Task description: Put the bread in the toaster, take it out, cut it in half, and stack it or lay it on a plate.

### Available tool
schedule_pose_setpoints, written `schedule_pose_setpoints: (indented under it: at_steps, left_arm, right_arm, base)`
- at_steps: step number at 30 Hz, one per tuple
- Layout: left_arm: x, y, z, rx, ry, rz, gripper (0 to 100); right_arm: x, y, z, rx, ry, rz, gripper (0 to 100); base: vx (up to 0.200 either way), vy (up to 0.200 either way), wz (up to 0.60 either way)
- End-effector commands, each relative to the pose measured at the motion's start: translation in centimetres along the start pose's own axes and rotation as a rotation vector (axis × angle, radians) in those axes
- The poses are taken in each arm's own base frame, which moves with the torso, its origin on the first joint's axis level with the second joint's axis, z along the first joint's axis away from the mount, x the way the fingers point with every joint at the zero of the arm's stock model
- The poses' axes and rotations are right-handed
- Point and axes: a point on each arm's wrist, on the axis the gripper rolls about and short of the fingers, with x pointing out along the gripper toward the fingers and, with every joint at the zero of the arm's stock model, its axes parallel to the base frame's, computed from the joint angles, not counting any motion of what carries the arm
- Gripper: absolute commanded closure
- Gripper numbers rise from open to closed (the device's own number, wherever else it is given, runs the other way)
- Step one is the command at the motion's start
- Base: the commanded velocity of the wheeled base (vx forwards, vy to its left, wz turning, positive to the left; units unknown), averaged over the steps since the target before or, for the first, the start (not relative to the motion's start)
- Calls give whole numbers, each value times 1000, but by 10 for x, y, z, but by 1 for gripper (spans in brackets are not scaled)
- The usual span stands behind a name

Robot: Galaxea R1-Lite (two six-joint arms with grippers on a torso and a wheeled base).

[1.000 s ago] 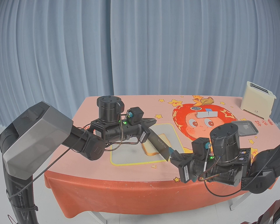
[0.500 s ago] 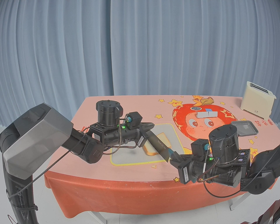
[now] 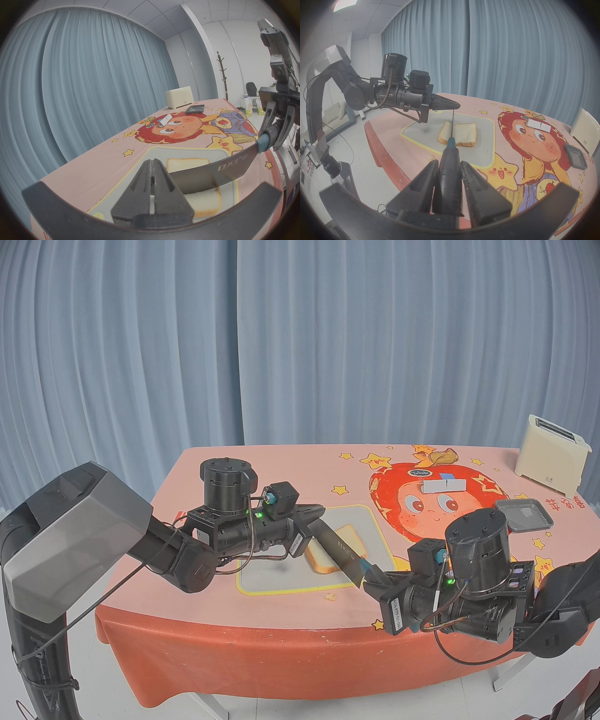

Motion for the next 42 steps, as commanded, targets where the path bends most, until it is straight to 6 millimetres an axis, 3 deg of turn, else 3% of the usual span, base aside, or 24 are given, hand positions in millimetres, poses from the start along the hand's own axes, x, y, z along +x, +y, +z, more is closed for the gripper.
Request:
schedule_pose_setpoints:
  at_steps: [1,15,19,31,42]
  left_arm:
    - [4,-2,-9,-11,26,-12,100]
    - [2,0,0,-2,4,-5,100]
    - [-1,4,12,8,-23,4,100]
    - [0,4,-1,-7,9,4,100]
    - [0,6,-1,-8,9,7,100]
  right_arm:
    - [1,0,-2,-2,11,-2,100]
    - [2,-1,-4,-2,19,-6,100]
    - [2,-1,-6,-3,24,-7,100]
    - [3,-1,10,30,-100,3,100]
    - [4,-1,8,30,-100,3,100]
  base:
    - [0,0,0]
    - [0,0,0]
    - [0,0,0]
    - [0,0,0]
    - [0,0,0]
